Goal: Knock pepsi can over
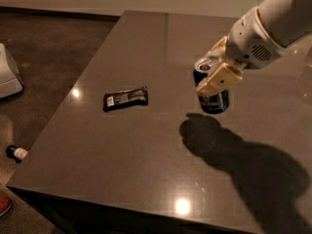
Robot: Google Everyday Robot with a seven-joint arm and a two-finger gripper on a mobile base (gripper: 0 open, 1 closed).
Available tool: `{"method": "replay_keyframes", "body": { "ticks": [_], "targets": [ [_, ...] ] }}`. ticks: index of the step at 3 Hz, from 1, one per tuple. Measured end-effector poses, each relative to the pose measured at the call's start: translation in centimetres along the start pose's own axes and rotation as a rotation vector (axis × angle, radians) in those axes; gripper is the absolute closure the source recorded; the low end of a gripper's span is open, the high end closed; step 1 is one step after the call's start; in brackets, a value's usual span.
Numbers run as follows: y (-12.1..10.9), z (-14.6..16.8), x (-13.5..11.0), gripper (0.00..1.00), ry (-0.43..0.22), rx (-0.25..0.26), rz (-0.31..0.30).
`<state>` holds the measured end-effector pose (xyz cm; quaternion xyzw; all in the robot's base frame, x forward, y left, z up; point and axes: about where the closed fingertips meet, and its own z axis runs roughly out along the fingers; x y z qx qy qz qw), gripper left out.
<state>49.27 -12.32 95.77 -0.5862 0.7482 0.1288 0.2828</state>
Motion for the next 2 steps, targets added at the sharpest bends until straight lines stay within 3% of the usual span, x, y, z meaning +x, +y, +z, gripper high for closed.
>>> {"method": "replay_keyframes", "body": {
  "ticks": [1, 2],
  "targets": [
    [0.0, -0.3, 1.6, 1.0, 0.223, -0.027, 0.023],
    [0.4, -0.2, 4.5, 1.0, 0.401, -0.068, 0.043]
  ]
}}
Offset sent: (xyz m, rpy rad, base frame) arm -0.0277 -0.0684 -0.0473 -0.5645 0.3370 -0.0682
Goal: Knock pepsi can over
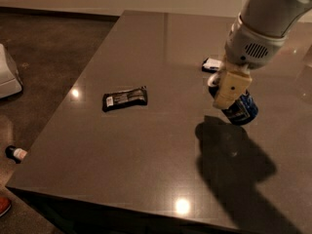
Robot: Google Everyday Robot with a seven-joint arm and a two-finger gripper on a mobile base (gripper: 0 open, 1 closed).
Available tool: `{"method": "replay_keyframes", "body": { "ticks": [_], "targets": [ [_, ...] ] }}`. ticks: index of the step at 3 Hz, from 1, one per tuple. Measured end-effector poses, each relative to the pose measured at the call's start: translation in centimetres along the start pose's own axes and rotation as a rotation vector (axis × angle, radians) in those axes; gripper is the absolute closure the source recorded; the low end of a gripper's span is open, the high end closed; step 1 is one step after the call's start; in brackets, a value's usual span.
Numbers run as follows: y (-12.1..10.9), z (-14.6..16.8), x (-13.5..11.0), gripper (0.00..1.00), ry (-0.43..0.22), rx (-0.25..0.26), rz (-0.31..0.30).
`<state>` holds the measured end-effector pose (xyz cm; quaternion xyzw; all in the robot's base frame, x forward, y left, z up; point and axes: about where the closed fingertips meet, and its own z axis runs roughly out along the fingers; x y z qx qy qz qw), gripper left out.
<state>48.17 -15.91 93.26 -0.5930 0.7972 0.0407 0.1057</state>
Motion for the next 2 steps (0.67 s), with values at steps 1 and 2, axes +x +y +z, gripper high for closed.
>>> {"method": "replay_keyframes", "body": {
  "ticks": [1, 2],
  "targets": [
    [0.3, 1.4, 1.5, 0.83, 0.11, -0.023, -0.007],
    [0.8, 2.4, 1.9, 0.6, 0.168, -0.03, -0.034]
  ]
}}
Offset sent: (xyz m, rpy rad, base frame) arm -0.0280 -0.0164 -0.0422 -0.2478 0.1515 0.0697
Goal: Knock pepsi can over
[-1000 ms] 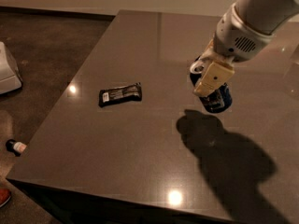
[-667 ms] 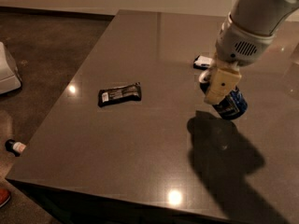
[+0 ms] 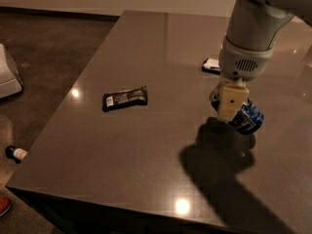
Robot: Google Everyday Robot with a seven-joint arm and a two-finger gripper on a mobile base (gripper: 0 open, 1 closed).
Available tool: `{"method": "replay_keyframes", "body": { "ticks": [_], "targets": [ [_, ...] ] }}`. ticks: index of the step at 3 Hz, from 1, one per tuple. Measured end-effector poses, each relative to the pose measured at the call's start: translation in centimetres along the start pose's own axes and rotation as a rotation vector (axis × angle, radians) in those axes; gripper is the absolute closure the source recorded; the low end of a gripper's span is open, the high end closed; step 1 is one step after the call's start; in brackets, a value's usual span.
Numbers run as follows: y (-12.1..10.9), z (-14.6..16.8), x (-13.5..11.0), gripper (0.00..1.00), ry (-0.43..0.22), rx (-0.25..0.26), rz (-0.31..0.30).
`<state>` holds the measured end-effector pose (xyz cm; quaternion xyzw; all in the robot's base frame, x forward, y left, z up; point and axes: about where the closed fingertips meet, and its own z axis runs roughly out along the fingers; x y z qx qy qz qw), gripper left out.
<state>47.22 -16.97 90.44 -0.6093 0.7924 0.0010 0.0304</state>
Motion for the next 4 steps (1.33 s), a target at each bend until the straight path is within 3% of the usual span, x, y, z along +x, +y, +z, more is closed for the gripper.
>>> {"method": "replay_keyframes", "body": {
  "ticks": [2, 3, 4],
  "targets": [
    [0.08, 1.0, -0.12, 0.13, 0.026, 0.009, -0.025],
    [-0.23, 1.0, -0.38, 0.0, 0.015, 0.023, -0.026],
    [-0.23, 1.0, -0.38, 0.0, 0.015, 0.023, -0.026]
  ]
}}
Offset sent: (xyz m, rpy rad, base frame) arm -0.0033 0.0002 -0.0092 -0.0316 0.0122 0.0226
